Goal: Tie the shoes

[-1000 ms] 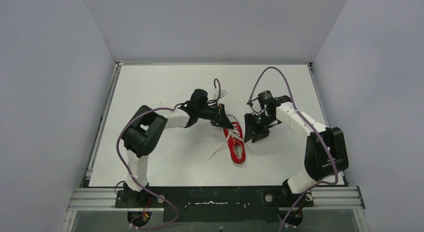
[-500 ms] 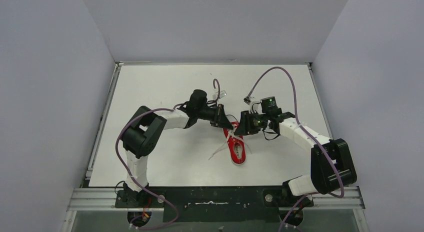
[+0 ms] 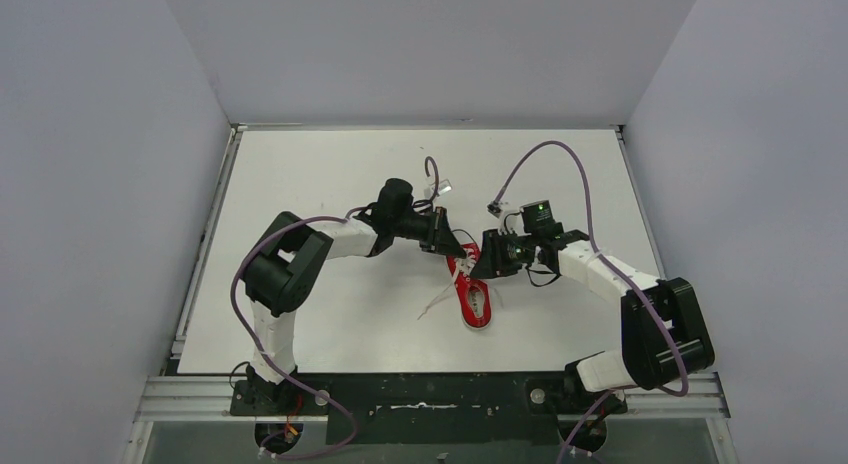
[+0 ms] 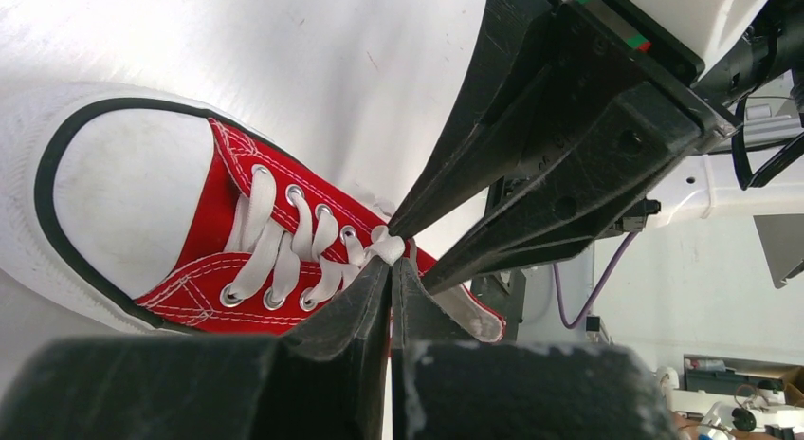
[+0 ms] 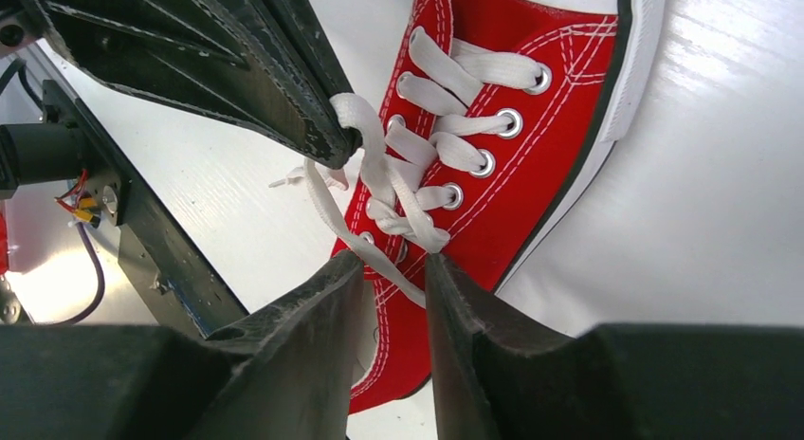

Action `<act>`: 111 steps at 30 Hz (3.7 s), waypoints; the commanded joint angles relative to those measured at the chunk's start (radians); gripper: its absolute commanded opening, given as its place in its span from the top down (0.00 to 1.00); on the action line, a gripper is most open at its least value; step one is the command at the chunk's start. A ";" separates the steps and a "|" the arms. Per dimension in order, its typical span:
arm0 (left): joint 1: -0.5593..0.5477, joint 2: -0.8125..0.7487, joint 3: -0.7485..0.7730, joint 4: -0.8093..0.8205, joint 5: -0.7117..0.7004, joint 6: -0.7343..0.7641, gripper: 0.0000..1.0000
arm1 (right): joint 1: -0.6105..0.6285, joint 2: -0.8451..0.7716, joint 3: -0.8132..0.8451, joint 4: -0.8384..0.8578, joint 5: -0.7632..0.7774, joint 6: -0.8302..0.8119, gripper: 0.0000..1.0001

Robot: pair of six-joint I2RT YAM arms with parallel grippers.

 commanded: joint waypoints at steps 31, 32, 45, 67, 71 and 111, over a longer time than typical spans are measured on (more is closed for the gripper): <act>-0.047 -0.040 0.023 -0.075 -0.037 0.132 0.52 | -0.011 -0.027 0.005 0.009 0.096 0.029 1.00; -0.049 -0.036 0.028 -0.083 -0.042 0.134 0.53 | -0.013 -0.027 0.006 0.016 0.095 0.034 1.00; -0.053 -0.004 0.088 -0.178 -0.086 0.179 0.83 | -0.050 -0.044 0.019 -0.005 0.075 0.063 0.74; -0.054 -0.011 0.091 -0.176 -0.087 0.174 0.94 | -0.066 0.098 0.098 0.098 -0.096 0.071 0.80; -0.054 -0.006 0.104 -0.172 -0.098 0.173 0.99 | -0.066 0.091 0.103 0.092 -0.115 0.079 1.00; -0.047 0.019 0.060 0.014 -0.108 0.063 1.00 | -0.225 0.113 0.084 0.070 -0.127 0.274 0.81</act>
